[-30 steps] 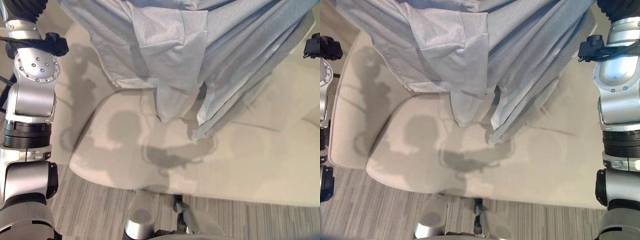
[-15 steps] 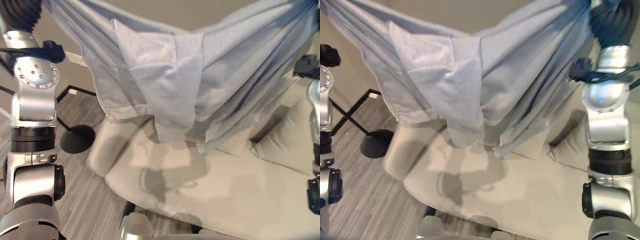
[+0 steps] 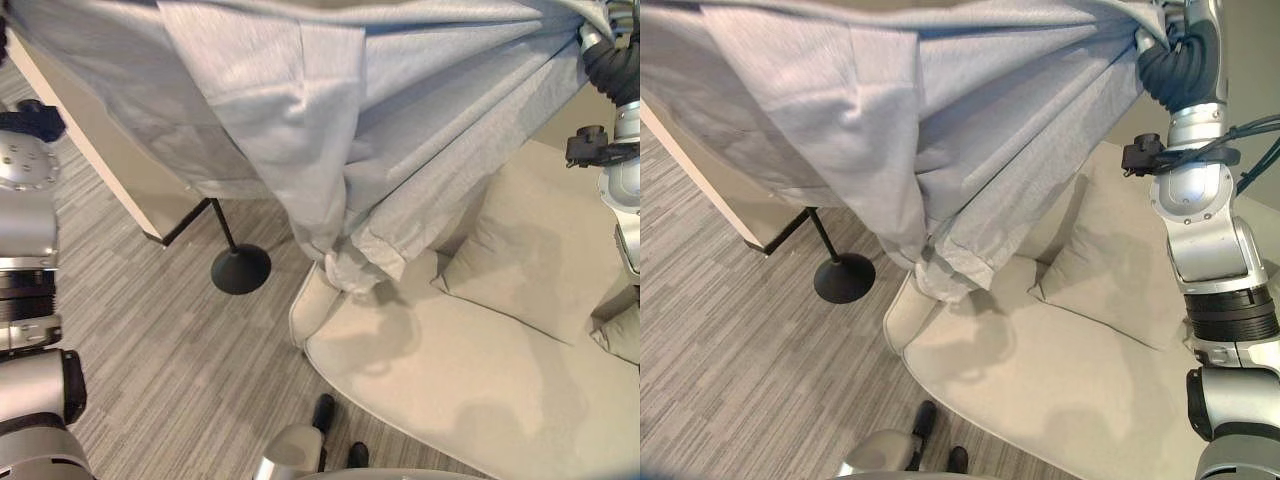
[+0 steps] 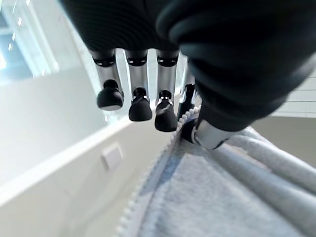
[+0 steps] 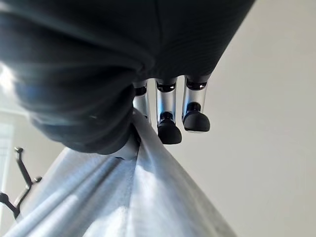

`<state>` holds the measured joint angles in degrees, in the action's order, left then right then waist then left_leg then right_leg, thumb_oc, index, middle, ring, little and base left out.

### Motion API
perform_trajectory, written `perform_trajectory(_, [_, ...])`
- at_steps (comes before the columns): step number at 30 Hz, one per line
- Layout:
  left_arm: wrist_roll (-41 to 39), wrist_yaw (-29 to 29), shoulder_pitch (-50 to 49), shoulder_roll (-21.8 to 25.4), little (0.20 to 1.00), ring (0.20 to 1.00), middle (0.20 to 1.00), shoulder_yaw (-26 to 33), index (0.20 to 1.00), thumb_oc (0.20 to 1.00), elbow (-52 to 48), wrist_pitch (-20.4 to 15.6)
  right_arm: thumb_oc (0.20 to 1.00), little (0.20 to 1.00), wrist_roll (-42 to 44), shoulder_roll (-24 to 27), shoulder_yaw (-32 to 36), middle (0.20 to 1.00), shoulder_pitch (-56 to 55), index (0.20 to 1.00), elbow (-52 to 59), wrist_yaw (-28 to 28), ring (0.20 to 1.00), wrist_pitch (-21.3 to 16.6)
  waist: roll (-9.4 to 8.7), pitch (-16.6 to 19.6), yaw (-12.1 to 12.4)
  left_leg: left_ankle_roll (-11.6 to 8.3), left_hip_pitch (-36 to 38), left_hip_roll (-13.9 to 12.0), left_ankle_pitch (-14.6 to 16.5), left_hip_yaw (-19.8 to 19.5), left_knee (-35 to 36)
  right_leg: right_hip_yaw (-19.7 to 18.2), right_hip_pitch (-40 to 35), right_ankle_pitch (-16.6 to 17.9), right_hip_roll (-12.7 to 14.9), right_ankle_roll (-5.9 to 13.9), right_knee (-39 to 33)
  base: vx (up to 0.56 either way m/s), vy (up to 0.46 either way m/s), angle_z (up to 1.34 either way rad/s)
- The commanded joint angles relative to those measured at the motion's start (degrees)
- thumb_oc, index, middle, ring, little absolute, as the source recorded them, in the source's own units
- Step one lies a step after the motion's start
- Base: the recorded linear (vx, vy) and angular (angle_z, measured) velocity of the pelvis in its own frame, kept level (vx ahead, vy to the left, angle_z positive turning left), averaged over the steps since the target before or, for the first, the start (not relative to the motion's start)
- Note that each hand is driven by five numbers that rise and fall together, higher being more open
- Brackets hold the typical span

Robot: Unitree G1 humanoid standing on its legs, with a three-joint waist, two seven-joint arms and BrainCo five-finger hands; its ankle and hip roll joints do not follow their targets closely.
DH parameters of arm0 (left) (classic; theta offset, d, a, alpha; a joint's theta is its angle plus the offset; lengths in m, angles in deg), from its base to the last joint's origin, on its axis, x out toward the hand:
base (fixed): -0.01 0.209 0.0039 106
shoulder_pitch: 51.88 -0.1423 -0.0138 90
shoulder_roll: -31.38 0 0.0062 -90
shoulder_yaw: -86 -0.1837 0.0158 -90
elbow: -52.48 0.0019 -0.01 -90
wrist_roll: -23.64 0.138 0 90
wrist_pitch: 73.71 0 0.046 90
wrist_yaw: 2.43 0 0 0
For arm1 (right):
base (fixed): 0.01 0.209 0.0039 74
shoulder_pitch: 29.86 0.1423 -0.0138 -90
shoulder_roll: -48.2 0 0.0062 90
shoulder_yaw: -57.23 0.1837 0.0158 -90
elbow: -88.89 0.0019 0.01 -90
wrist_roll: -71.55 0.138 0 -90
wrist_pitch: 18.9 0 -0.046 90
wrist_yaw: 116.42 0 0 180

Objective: Hang the clothes on the sofa on the clothes rack.

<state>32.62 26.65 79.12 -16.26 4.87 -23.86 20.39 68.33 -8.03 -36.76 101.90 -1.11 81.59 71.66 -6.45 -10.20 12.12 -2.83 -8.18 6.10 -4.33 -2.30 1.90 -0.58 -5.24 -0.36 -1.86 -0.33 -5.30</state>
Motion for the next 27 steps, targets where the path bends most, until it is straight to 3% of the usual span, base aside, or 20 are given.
perform_trajectory(1, [0.38, 2.3, 0.6, 2.11, 0.2, 0.2, 0.2, 0.69, 0.2, 0.2, 0.23, -1.23, 0.2, 0.2, 1.76, 0.88, 4.38, 0.2, 1.89, 0.2, -1.07, 2.18, 0.2, -1.35, -0.95, 3.17, 0.67, 2.45, 3.87, -4.78, 0.29, -0.61, 3.1, 0.79, 1.57, 2.91, 0.45, 1.06, 0.3, -0.08, -0.009, 0.47])
perform_trajectory(4, [1.17, 2.05, -0.03, 1.44, 0.2, 0.2, 0.2, 1.19, 0.2, 0.2, -0.57, -1.53, 0.2, 0.2, 1.92, 1.06, 5.18, 0.2, 1.21, 0.2, -0.42, 2.2, 0.2, -1.34, 0.01, 2.63, -0.09, 2.13, 4.48, -6.98, 0.31, 0.99, 3.09, 2.96, 1.08, 2.81, 1.48, 1.38, 0.3, -0.01, 0.027, 0.67])
perform_trajectory(7, [1.08, 2.04, 1.23, 2.91, 0.2, 0.2, 0.2, -0.33, 0.2, 0.2, 0.74, -1.72, 0.2, 0.2, 1.93, 0.26, 4.04, 0.2, 2.42, 0.2, -1.01, 1.86, 0.2, -1.5, -0.32, 2.59, 0.03, 2.63, 3.79, -10.61, 0.05, 0.43, 3.1, 3.33, 0.79, 3.2, 2.6, 1.59, 0.3, -0.02, 0.061, 0.43])
perform_trajectory(8, [1.12, 2.08, 1.39, 3.36, 0.2, 0.2, 0.2, -0.7, 0.2, 0.2, 0.74, -1.83, 0.2, 0.2, 1.88, -0.08, 4.33, 0.2, 2.41, 0.2, -1.15, 2.12, 0.2, -1.66, -0.96, 2.06, 0.19, 2.54, 2.2, -13.8, -1.71, 0.45, 3.1, 3.18, 0.74, 4.03, 3.77, 1.86, 0.3, 0.01, 0.223, 0.3])
perform_trajectory(9, [1.33, 1.98, 1.75, 3.35, 0.2, 0.2, 0.2, -0.72, 0.2, 0.2, 0.43, -1.67, 0.2, 0.2, 1.62, -0.13, 4.81, 0.2, 1.98, 0.2, -0.79, 2.43, 0.2, -1.63, -1.07, 1.99, 0.19, 2.04, 2.55, -15.9, -1.55, 0.02, 3.1, 3.39, 0.34, 4.69, 4.59, 1.87, 0.3, 0.02, 0.378, 0.23])
perform_trajectory(10, [1.59, 1.98, 2.08, 3.48, 0.2, 0.2, 0.2, -0.25, 0.2, 0.2, 0.68, -1.35, 0.2, 0.2, 0.8, -0.88, 5.94, 0.2, 0.79, 0.2, 0.39, 2.3, 0.2, -1.35, -0.58, 2.49, 0.35, 1.2, 3.52, -15.98, -0.99, -1.44, 3.1, 3.02, 0.0, 5.35, 5.52, 1.25, 0.3, 0.07, 0.403, 0.08])
perform_trajectory(14, [1.79, 1.48, 3.09, 3.75, 0.2, 0.2, 0.2, -1.83, 0.2, 0.2, 0.83, -1.61, 0.2, 0.2, 0.42, -1.83, 8.74, 0.2, -2.23, 0.2, 1.49, 2.4, 0.2, -0.72, -0.02, 4.62, -0.26, -0.09, 5.0, -12.86, 0.82, -0.96, 3.1, 3.44, 0.02, 5.26, 9.56, 0.74, 0.3, 0.05, 0.416, 0.1])
perform_trajectory(18, [1.74, 2.02, 4.65, 3.81, 0.2, 0.2, 0.2, -3.85, 0.2, 0.2, 0.95, -1.57, 0.2, 0.2, 0.45, -5.24, 10.63, 0.2, -3.13, 0.2, 2.7, 3.13, 0.2, 0.11, 0.02, 4.67, 0.24, 0.41, 7.1, -9.18, 1.91, -0.82, 3.1, 3.31, -0.63, 6.13, 13.4, 1.16, 0.48, 0.05, 0.452, -0.08])
perform_trajectory(21, [1.94, 2.33, 5.76, 3.15, 0.2, 0.2, 0.2, -4.65, 0.2, 0.2, 0.15, -1.29, 0.2, 0.2, 0.42, -5.47, 9.06, 0.2, -2.74, 0.2, 2.9, 2.51, 0.2, 0.68, 1.69, 3.02, -0.03, 0.63, 10.49, -8.24, 2.19, 0.25, 3.1, 3.52, 0.39, 5.99, 14.75, 1.2, 7.47, 0.03, 0.424, -0.13])
perform_trajectory(22, [2.2, 2.13, 4.86, 2.33, 0.2, 0.2, 0.2, -4.25, 0.2, 0.2, -0.99, -0.9, 0.2, 0.2, 0.39, -4.73, 8.45, 0.2, -3.32, 0.2, 3.83, 2.02, 0.2, 0.56, 2.61, 1.77, -1.21, 1.07, 12.14, -7.11, 2.03, -0.25, 3.1, 1.91, 2.49, 5.83, 9.59, 1.45, 9.78, 0.02, 0.266, -0.34])
perform_trajectory(24, [1.97, 2.52, 4.16, 2.62, 0.2, 0.2, 0.2, -3.38, 0.2, 0.2, -0.46, -1.22, 0.2, 0.2, 0.63, -2.7, 7.72, 0.2, -2.65, 0.2, 3.94, 2.08, 0.2, 0.3, 2.93, 1.07, -2.64, 1.52, 12.85, -6.12, 2.34, -0.72, 3.1, 1.4, 4.88, 5.84, 5.3, 1.59, 8.25, 0.03, 0.142, -0.16])
perform_trajectory(25, [2.35, 2.56, 3.41, 3.79, 0.2, 0.2, 0.2, -3.35, 0.2, 0.2, 0.15, 0.24, 0.2, 0.2, -0.96, 0.78, 5.49, 0.2, -1.99, 0.2, 0.61, 3.48, 0.2, 0.5, 2.38, 0.56, -2.85, 1.87, 12.76, -5.86, 2.18, 0.2, 3.1, 2.67, 5.08, 5.2, 3.89, 1.11, 6.4, 0.03, -0.011, 0.2])
perform_trajectory(27, [1.67, 3.07, 2.95, 4.65, 0.2, 0.2, 0.2, -2.28, 0.2, 0.2, 0.82, 0.05, 0.2, 0.2, -0.67, -0.52, 7.03, 0.2, -1.79, 0.2, 3.66, 1.98, 0.2, 0.21, 1.39, 1.16, -2.86, 2.11, 12.21, -5.07, 2.74, -0.62, 3.1, 2.35, 3.18, 5.48, 4.05, 0.66, 2.81, 0.05, -0.076, 0.31])
